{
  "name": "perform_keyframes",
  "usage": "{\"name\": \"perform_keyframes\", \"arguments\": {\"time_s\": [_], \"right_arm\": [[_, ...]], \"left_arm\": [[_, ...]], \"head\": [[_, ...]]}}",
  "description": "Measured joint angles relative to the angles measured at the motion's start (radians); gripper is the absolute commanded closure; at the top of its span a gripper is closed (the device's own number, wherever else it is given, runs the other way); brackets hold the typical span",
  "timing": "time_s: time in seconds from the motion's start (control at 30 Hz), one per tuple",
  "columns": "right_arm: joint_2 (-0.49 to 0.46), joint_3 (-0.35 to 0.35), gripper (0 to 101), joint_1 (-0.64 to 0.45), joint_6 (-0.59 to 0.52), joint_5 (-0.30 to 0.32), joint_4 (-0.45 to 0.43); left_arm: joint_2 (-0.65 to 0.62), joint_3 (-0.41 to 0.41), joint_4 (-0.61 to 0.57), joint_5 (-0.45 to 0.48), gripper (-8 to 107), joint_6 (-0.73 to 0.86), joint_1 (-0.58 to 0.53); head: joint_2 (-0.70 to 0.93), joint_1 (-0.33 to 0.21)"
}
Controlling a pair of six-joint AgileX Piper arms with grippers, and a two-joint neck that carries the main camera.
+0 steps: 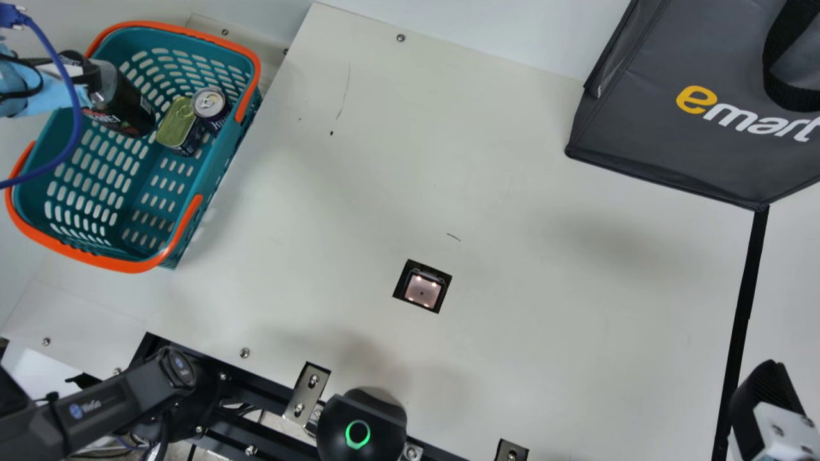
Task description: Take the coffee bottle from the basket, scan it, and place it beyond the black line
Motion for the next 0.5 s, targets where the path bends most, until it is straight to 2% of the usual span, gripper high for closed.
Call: {"name": "perform_keyframes", "arguments": {"time_s": [0.5], "right_arm": [[0.000, 0.000, 10, 0.000, 0.000, -0.001, -0.001]], "left_arm": [[-0.089, -0.071, 0.008, 0.080, 89, -0.071, -0.080]], "head": [[0.000, 0.000]]}}
